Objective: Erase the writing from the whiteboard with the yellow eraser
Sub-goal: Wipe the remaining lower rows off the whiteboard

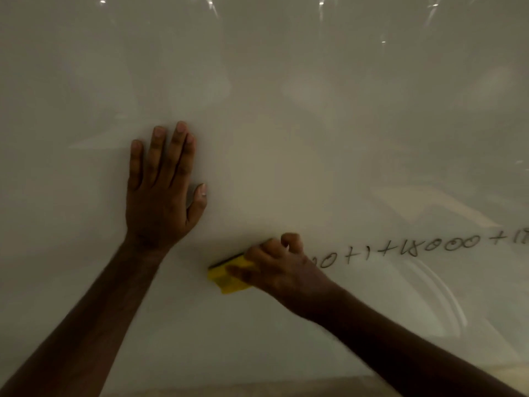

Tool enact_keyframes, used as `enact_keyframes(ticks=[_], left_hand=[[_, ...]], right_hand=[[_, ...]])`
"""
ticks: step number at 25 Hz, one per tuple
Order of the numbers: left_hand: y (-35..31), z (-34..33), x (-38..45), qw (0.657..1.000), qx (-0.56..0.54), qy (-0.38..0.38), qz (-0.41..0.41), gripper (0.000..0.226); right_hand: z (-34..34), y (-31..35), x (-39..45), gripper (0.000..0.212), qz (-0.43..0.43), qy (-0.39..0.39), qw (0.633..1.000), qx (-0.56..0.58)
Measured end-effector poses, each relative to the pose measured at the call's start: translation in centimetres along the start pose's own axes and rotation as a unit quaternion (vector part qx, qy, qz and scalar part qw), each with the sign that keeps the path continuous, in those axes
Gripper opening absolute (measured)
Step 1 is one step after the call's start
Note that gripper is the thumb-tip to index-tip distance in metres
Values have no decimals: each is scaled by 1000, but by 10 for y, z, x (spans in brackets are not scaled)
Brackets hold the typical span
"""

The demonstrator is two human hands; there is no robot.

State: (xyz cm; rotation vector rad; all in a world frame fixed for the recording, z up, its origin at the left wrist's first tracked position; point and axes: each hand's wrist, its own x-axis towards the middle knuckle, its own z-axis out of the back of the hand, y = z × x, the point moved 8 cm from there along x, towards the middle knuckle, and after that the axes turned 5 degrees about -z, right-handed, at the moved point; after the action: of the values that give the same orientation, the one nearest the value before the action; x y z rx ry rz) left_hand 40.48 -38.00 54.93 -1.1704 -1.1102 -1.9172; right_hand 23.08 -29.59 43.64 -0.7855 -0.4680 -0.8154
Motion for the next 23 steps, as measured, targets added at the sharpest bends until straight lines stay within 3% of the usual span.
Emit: enact_keyframes(ticks=[5,11,17,19,23], left_hand=[[-1,-1,-2,1000,3,-8,1,72],[-2,-1,0,1000,4,-9,11,71],[-2,-1,0,1000,9,8,10,71],[-3,-1,1,1000,6,7,14,71],[-3,0,1,1000,8,13,22,73]], right_hand=[[12,-42,-67,53,25,50,998,-14],[78,-97,-5,43,-110,-81,991,-13],[10,-57,-88,51,47,43,998,-23],[22,-80,-111,56,44,46,997,-33],[77,-128,-86,49,-31,-24,999,-36]])
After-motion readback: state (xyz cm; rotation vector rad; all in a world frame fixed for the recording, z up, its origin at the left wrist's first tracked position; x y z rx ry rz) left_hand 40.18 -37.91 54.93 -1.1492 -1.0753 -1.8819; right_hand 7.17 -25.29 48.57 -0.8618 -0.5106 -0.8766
